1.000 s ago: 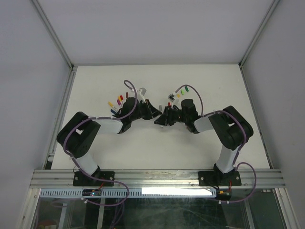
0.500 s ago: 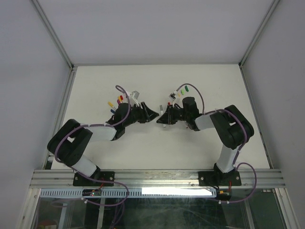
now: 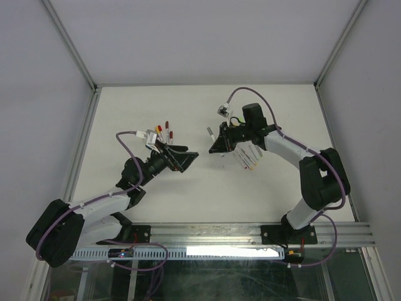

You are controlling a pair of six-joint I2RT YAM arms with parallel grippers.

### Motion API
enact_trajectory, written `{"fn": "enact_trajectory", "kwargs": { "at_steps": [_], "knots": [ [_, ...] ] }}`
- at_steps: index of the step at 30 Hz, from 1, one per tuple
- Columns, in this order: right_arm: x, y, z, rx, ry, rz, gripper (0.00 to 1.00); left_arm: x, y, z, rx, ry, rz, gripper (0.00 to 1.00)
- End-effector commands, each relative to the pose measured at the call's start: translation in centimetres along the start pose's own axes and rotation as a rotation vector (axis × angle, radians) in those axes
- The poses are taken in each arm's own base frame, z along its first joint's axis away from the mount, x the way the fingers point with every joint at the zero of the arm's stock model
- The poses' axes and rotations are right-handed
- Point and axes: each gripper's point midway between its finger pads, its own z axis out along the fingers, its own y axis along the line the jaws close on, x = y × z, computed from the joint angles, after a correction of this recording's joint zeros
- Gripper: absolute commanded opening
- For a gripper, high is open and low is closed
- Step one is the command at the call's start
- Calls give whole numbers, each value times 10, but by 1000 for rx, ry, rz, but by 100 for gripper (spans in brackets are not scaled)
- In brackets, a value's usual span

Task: Open the pen caps
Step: Pick up the pen from the center of the board, then open the pen cap from the pen.

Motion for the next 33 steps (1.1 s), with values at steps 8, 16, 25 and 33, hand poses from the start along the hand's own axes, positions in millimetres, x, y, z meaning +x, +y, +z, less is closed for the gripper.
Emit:
{"fn": "enact_trajectory", "kwargs": {
  "at_steps": [8, 16, 25, 33],
  "knots": [
    [21, 46, -44, -125, 131, -95, 0, -34, -53, -22, 266, -182, -58, 99],
    [23, 46, -44, -151, 149, -99, 0, -19, -61, -13, 255, -205, -68, 98],
    [21, 46, -44, -154, 150, -107, 0, -9, -55, -4, 249, -213, -152, 98],
    [22, 46, -43, -166, 155, -98, 0, 2, -56, 8, 295, -180, -198, 96]
  ]
}}
